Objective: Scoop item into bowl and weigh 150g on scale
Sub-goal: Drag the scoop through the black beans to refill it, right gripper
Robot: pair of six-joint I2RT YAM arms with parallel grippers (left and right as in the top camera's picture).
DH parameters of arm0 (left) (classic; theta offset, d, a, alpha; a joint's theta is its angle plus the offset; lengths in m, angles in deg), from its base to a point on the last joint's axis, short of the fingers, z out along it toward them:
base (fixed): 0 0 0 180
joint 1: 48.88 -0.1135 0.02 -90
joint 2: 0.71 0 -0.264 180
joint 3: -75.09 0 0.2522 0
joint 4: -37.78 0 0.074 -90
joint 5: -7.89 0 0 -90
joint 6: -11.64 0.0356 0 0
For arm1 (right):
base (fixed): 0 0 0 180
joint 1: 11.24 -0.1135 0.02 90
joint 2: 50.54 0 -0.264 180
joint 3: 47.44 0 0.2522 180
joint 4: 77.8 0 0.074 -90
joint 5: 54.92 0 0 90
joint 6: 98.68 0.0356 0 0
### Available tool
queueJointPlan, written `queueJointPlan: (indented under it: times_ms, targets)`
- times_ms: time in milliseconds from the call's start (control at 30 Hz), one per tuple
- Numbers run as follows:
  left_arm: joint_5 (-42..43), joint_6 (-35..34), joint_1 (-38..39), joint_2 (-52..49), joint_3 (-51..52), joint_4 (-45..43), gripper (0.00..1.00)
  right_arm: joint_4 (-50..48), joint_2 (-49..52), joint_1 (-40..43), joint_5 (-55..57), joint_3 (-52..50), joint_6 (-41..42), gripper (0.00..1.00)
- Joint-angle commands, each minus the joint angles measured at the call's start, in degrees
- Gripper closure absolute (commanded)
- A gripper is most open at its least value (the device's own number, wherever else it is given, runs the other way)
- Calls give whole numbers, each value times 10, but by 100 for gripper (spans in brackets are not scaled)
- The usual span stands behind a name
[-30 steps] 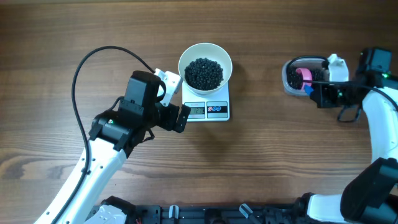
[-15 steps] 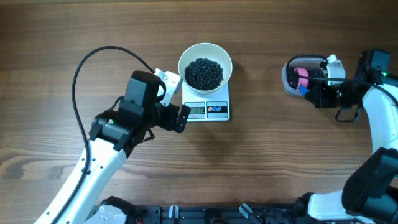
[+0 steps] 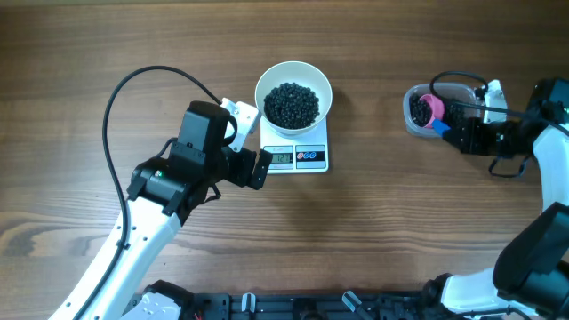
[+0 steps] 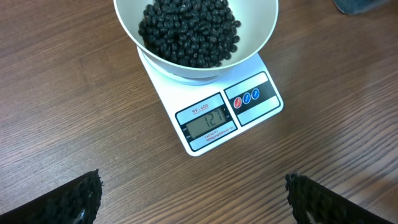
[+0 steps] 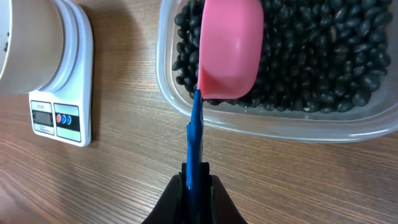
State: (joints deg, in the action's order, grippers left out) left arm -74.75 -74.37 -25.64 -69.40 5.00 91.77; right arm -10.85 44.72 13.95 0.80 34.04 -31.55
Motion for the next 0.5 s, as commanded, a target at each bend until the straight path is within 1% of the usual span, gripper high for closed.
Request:
queueJointPlan:
  times_ms: [0, 167, 367, 467]
  targets:
    - [-1, -3, -2, 0, 1, -1, 0, 2, 20, 0, -33, -8, -10, 96]
    - [-1, -3, -2, 0, 1, -1, 0, -1, 20, 0, -59, -8, -11, 96]
    - [-1, -3, -2, 0, 1, -1, 0, 0, 20, 7, -65, -8, -9, 96]
    - [-1, -3, -2, 0, 1, -1, 0, 0, 20, 19, -101, -8, -10, 96]
